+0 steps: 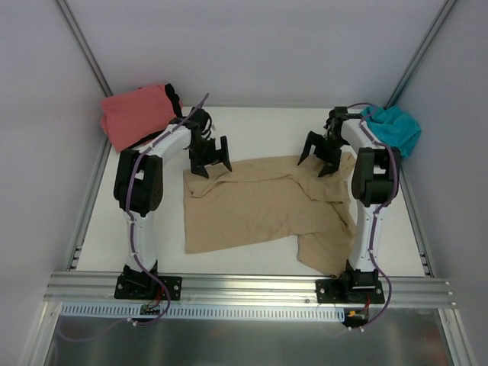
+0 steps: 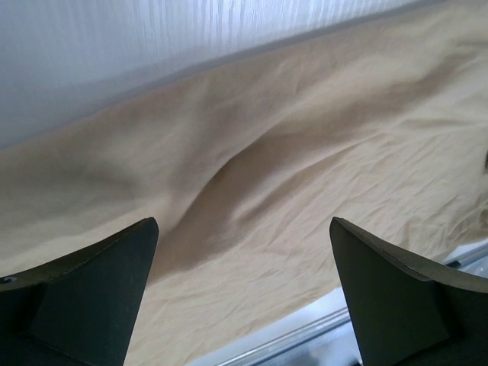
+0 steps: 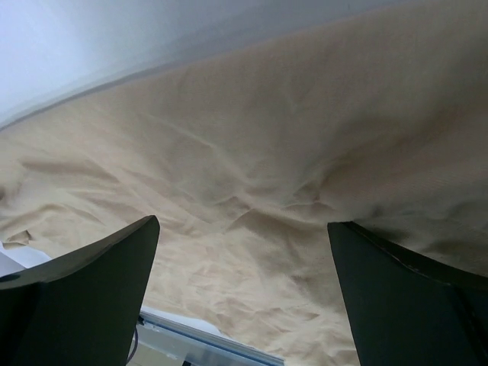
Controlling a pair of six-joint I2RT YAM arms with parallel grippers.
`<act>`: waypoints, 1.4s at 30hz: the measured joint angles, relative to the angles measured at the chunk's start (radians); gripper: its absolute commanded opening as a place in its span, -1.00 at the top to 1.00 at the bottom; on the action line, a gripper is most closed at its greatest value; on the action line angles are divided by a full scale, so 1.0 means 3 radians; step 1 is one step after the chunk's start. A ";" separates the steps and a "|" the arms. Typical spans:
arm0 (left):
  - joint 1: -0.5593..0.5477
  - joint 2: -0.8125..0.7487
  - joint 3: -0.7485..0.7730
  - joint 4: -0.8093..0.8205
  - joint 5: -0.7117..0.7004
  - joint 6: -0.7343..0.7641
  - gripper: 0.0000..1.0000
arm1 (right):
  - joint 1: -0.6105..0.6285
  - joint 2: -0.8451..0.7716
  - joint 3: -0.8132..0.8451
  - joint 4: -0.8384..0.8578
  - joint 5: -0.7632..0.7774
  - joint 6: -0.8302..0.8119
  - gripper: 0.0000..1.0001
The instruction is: Fold and stack the t-shirts
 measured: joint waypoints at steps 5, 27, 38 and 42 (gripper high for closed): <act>0.0001 0.0168 0.0290 -0.0009 -0.0078 0.0000 -0.97 | -0.0013 0.0130 0.0221 -0.0042 0.0000 0.0037 -0.99; -0.0008 0.0292 0.0203 0.0146 -0.0540 -0.0175 -0.97 | -0.0084 0.0291 0.0492 0.0045 -0.0178 0.0189 -0.99; -0.0005 0.0632 0.0779 0.0196 -0.0804 -0.0123 -0.97 | -0.0114 0.0346 0.0543 0.0112 -0.0313 0.0303 -0.99; -0.0001 0.0837 0.1106 0.0220 -0.0825 -0.0078 -0.97 | -0.0141 0.0421 0.0647 0.0120 -0.0389 0.0364 -0.99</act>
